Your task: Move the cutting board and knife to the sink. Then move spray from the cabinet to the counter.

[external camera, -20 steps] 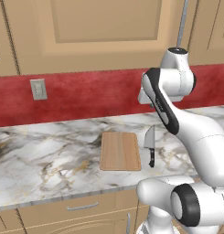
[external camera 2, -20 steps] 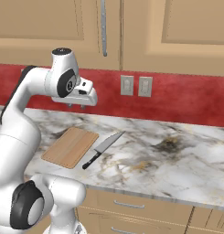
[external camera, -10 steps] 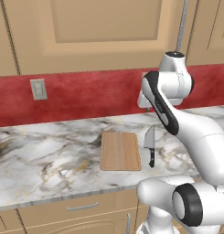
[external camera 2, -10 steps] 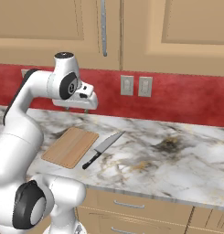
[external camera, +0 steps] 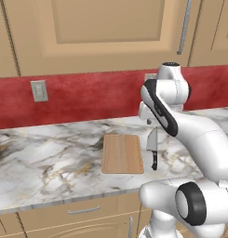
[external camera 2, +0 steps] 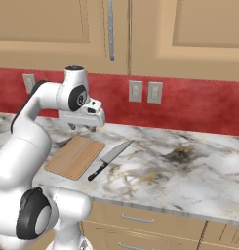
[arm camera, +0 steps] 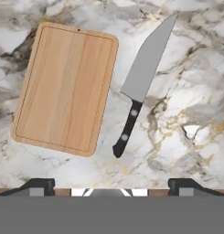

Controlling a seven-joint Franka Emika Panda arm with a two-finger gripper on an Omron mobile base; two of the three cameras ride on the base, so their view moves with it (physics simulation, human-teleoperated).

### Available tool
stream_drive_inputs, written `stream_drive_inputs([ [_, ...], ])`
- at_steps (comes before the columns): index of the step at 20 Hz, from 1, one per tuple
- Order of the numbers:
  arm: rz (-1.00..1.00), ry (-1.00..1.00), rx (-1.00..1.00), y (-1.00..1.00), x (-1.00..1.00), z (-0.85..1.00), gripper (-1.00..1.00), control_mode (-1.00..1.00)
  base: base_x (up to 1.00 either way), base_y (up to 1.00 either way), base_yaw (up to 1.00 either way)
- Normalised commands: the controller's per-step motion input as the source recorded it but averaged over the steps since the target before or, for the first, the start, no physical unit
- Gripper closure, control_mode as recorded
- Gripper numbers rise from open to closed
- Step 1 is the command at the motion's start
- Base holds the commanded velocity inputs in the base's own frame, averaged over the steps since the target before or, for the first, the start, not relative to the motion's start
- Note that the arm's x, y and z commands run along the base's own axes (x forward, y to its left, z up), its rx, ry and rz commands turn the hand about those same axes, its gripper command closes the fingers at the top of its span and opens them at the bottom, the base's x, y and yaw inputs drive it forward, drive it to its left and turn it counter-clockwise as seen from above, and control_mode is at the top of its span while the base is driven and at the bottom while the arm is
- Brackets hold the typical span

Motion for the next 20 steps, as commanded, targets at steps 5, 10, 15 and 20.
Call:
stream_drive_inputs([
  [5,0.0,0.1,0.0,0.0,0.0,-0.35,-1.0,-1.0,0.0,0.0,0.0],
  [10,0.0,0.11,0.0,0.0,0.0,-0.22,-1.0,-1.0,0.0,0.0,0.0],
  [15,0.0,0.11,0.0,0.0,0.0,-0.19,-1.0,-1.0,0.0,0.0,0.0],
  [20,0.0,0.11,0.0,0.0,0.08,-0.18,-1.0,-1.0,0.0,0.0,0.0],
])
